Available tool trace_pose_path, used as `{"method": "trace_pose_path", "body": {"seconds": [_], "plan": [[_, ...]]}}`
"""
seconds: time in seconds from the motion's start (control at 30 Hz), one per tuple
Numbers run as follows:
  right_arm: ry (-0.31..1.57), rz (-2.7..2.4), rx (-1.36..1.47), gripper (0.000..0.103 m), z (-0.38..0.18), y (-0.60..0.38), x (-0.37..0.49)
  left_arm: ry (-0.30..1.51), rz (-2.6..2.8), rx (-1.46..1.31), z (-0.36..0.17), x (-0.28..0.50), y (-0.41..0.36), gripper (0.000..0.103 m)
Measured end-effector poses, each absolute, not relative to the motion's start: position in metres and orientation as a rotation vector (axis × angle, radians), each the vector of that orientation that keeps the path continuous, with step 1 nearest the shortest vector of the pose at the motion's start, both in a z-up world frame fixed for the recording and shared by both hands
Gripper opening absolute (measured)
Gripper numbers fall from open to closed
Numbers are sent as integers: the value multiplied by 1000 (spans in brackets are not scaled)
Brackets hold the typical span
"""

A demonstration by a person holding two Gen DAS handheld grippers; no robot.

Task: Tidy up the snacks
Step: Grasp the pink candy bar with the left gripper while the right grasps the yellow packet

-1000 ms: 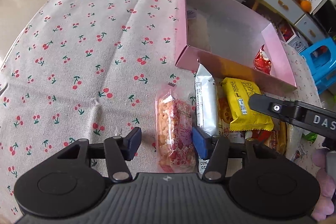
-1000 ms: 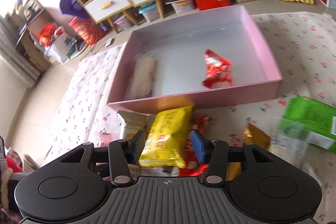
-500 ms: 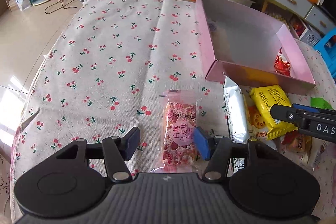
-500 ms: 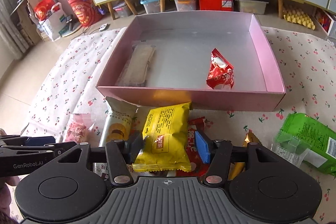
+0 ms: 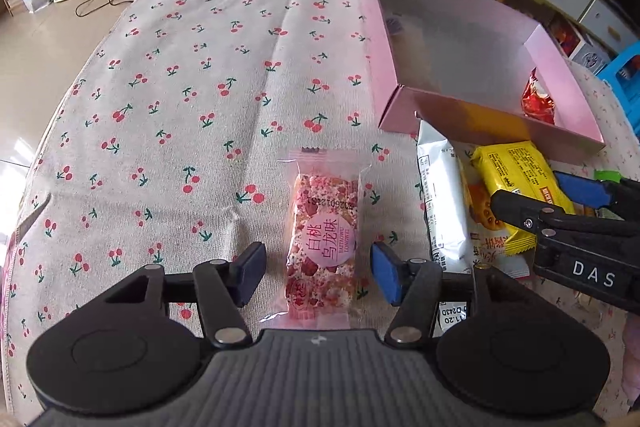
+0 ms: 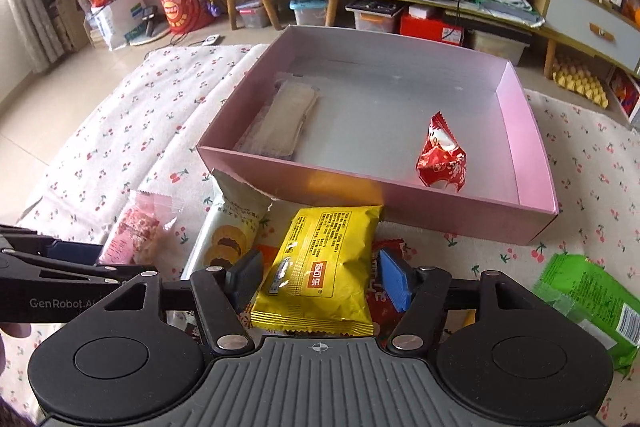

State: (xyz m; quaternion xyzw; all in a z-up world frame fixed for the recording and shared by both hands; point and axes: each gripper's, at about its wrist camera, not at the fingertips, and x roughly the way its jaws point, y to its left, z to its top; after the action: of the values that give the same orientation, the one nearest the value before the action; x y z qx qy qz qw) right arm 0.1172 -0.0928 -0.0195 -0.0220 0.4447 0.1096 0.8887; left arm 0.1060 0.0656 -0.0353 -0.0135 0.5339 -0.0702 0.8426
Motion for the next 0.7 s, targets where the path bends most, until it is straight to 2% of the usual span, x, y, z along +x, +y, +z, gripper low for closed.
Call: {"method": "trace_pose_path", "body": {"seconds": [0.17, 0.27, 0.3, 0.33, 0.37, 0.43, 0.7], "plan": [[908, 224, -128, 67, -24, -87, 113, 1117, -146, 0, -35, 105, 63, 52], [905, 222, -144, 66, -25, -87, 113, 1106, -136, 17, -33, 104, 63, 41], [903, 220, -148, 63, -25, -87, 113, 1103, -140, 16, -32, 103, 64, 34], [902, 217, -147, 61, -25, -87, 113, 1103, -143, 7, -31, 103, 65, 33], [898, 210, -147, 54, -24, -89, 113, 1104, -143, -3, -30, 103, 67, 32], [903, 211, -119, 49, -23, -94, 114, 1107, -146, -28, -29, 103, 69, 31], [963, 244, 163, 46, -15, -128, 121, 1092, -160, -100, -21, 105, 73, 30]]}}
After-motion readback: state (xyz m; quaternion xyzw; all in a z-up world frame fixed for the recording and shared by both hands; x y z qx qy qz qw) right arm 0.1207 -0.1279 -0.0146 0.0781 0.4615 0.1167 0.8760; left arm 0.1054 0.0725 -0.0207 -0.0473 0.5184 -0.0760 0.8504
